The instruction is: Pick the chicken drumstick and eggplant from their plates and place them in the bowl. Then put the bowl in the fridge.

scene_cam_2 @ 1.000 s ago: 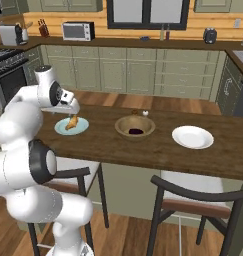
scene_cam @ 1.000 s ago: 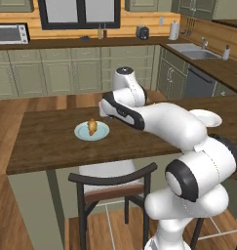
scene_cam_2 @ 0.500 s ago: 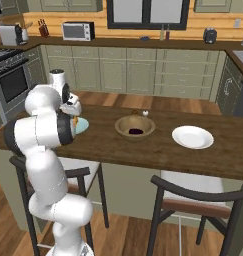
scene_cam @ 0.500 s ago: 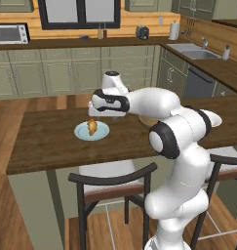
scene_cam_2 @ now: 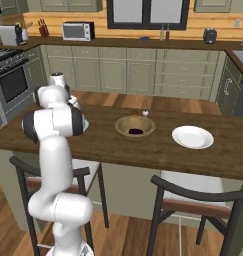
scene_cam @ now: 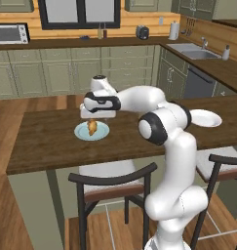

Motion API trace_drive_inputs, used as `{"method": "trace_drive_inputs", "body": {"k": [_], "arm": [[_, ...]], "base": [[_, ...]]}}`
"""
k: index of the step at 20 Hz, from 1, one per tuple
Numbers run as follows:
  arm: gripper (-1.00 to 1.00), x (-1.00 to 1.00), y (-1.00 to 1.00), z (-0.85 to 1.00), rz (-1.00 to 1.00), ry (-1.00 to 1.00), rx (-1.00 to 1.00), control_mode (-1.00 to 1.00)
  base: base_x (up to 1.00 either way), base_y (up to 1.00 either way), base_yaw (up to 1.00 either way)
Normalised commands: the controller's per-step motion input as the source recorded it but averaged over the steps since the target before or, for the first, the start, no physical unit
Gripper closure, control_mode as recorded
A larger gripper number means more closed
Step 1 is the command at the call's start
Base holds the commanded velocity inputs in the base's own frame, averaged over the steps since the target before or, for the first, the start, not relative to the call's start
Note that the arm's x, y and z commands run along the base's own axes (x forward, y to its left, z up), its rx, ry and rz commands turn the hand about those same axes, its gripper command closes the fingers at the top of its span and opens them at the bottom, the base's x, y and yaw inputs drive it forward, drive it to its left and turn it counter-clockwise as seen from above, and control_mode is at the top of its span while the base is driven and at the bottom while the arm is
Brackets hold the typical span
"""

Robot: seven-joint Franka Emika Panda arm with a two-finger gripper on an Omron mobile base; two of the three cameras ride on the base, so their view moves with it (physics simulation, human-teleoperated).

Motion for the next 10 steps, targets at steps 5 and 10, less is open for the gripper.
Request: {"method": "trace_drive_inputs", "body": {"k": [5,10], "arm": [[-1.00,0.12,0.00,-0.52,0.00,-0.03,0.02,-1.00],[-1.00,0.22,0.00,-0.40,-0.01,-0.02,0.00,-1.00]], "base": [[0.00,0.00,0.00],[0.00,0.00,0.00]]}}
